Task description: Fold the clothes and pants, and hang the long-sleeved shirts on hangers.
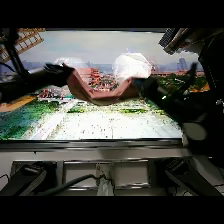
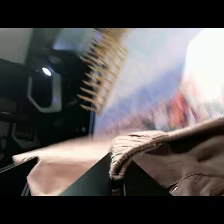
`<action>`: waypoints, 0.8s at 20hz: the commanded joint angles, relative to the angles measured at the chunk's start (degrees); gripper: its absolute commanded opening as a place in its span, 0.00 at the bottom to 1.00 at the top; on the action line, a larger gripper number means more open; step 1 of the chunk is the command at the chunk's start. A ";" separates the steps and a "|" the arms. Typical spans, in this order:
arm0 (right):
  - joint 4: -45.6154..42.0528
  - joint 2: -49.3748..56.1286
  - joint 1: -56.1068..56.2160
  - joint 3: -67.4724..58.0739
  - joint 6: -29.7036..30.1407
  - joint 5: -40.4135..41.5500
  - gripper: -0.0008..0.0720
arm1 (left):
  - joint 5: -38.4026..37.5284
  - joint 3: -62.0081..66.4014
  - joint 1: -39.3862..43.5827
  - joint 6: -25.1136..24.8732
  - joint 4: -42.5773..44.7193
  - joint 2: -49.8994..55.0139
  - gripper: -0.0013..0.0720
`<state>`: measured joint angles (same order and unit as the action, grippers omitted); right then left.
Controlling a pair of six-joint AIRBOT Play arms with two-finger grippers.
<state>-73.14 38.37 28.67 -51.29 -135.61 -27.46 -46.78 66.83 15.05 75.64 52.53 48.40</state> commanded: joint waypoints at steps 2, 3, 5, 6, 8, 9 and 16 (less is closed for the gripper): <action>-0.92 0.00 -1.25 -13.75 8.00 -11.56 0.06 | -3.65 10.05 -0.04 -0.02 3.06 -1.03 0.03; -0.90 0.00 -1.25 -15.39 8.85 -14.34 0.06 | -4.07 10.93 -0.07 -0.02 3.32 -1.81 0.03; -0.66 -0.04 -1.16 -18.21 9.35 -20.00 0.06 | -4.52 11.32 -0.04 0.28 4.55 -4.39 0.03; -0.37 -0.04 -1.11 -19.37 9.64 -22.51 0.06 | -4.98 11.32 -0.04 1.64 5.79 -5.99 0.03; 1.92 -0.50 -1.11 -20.85 11.37 -25.99 0.06 | -6.58 11.32 -0.04 4.37 9.27 -9.40 0.03; 3.80 -1.05 -1.11 -20.87 11.72 -26.51 0.06 | -8.09 11.32 -0.04 5.55 10.51 -11.17 0.03; 11.06 -4.50 12.87 -20.44 -0.72 -33.99 0.06 | -24.87 11.30 -0.04 12.68 11.39 -20.33 0.03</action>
<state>-63.07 34.89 34.39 -71.68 -128.14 -57.71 -63.64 78.06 15.05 85.21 63.18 31.31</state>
